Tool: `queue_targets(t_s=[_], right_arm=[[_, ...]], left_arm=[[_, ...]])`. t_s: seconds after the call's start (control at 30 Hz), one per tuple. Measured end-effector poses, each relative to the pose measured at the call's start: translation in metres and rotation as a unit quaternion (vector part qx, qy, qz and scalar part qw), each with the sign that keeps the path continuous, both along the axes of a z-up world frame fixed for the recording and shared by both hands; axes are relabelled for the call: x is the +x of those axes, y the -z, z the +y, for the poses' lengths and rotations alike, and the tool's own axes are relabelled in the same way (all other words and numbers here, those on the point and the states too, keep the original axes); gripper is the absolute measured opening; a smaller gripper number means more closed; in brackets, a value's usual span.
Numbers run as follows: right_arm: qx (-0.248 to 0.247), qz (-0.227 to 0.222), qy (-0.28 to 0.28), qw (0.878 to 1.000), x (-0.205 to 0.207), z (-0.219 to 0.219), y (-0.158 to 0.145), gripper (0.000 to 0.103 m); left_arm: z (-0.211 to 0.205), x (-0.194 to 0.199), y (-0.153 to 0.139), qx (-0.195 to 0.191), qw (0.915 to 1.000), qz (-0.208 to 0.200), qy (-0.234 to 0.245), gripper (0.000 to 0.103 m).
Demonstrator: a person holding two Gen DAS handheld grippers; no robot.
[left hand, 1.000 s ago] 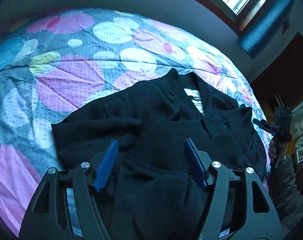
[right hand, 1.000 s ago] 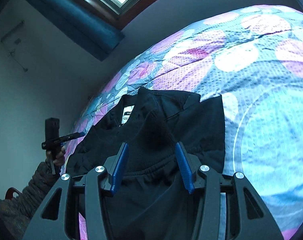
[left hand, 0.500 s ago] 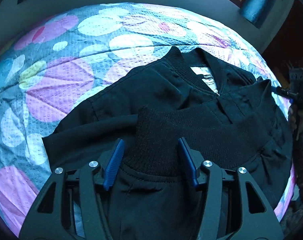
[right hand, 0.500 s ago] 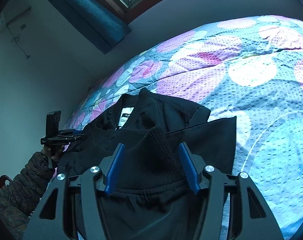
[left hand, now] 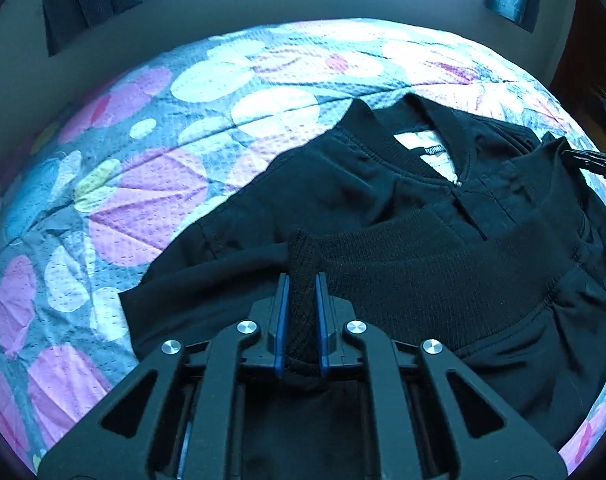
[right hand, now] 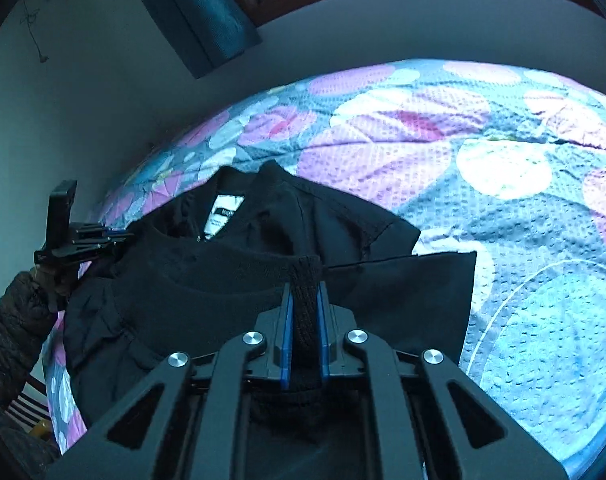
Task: Fold small clothes
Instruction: 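Grasp the folded ribbed edge with both grippers and lift it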
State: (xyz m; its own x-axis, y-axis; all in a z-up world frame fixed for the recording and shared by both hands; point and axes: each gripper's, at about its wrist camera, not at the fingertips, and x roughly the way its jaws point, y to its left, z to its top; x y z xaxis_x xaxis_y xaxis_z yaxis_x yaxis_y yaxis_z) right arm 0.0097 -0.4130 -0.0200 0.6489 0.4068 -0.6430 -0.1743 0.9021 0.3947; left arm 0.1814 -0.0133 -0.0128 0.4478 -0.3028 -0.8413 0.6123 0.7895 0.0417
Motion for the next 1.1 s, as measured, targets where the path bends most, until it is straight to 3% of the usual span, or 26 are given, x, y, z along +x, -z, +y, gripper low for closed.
queue_targets(t_s=[0.2, 0.37, 0.53, 0.7, 0.9, 1.0, 1.07, 1.1], right_arm=[[0.013, -0.05, 0.028, 0.998, 0.007, -0.005, -0.033, 0.009], [0.032, -0.049, 0.062, 0.996, 0.053, -0.014, -0.033, 0.009], [0.04, 0.01, 0.096, 0.994, 0.106, -0.022, 0.003, 0.009], [0.072, 0.065, 0.112, 0.989, 0.119, -0.034, 0.048, 0.009], [0.119, 0.078, 0.115, 0.983, 0.123, -0.046, 0.06, 0.011], [0.137, 0.076, 0.121, 0.98, 0.118, -0.053, 0.055, 0.024], [0.141, 0.068, 0.139, 0.978, 0.109, -0.06, 0.047, 0.028], [0.141, 0.063, 0.154, 0.976, 0.102, -0.065, 0.042, 0.028]], left_arm=[[0.011, 0.017, -0.035, -0.068, 0.9957, -0.027, -0.056, 0.01], [0.003, 0.055, -0.038, -0.083, 0.991, -0.033, -0.099, 0.01], [-0.007, 0.097, -0.001, -0.059, 0.9884, -0.004, -0.14, 0.01], [-0.001, 0.104, 0.028, -0.062, 0.9867, 0.011, -0.15, 0.01], [0.002, 0.107, 0.028, -0.079, 0.9854, 0.014, -0.151, 0.011], [0.009, 0.098, 0.014, -0.088, 0.984, 0.008, -0.155, 0.023], [0.018, 0.087, 0.004, -0.092, 0.9827, -0.006, -0.161, 0.044], [0.027, 0.078, -0.003, -0.095, 0.9814, -0.014, -0.166, 0.049]])
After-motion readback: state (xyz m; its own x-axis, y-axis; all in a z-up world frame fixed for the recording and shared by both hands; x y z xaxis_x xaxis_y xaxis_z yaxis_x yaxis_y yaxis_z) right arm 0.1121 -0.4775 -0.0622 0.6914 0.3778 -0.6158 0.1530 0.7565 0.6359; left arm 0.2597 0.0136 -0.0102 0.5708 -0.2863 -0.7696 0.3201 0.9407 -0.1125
